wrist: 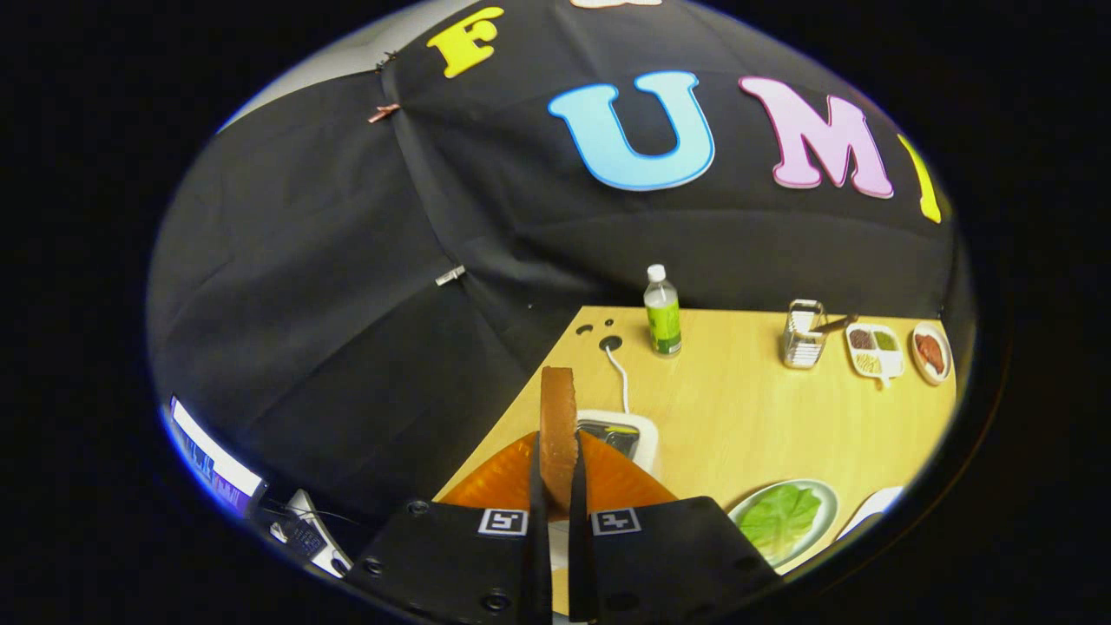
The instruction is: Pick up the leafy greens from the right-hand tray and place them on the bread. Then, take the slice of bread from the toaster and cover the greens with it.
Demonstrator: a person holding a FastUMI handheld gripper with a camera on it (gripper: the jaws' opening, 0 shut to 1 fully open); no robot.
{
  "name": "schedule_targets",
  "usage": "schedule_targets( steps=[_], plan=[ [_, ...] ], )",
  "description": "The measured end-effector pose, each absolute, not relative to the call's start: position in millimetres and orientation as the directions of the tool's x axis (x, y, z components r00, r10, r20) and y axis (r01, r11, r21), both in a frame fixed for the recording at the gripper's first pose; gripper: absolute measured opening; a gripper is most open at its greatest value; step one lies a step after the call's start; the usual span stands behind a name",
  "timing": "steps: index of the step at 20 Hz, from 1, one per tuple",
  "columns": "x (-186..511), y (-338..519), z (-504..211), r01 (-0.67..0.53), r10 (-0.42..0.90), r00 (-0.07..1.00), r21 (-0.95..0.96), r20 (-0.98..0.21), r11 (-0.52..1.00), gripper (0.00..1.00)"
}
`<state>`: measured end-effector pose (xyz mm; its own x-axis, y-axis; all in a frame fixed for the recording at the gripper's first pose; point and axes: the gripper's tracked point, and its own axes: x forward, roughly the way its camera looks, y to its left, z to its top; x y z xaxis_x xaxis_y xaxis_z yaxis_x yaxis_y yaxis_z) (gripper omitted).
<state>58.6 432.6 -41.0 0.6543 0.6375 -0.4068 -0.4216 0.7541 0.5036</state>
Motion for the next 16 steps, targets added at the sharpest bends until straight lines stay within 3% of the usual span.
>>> schedule_targets(
  steps=[3,9,16],
  plan=[
    [56,370,-43,-0.415,0.587,0.7,0.436,-0.406,0.798,0.12],
    [39,263,-113,-0.28,0.436,0.733,0.352,-0.522,0.893,0.12],
    [18,251,-218,-0.21,0.37,0.688,0.318,-0.624,0.925,0.12]
  ],
)
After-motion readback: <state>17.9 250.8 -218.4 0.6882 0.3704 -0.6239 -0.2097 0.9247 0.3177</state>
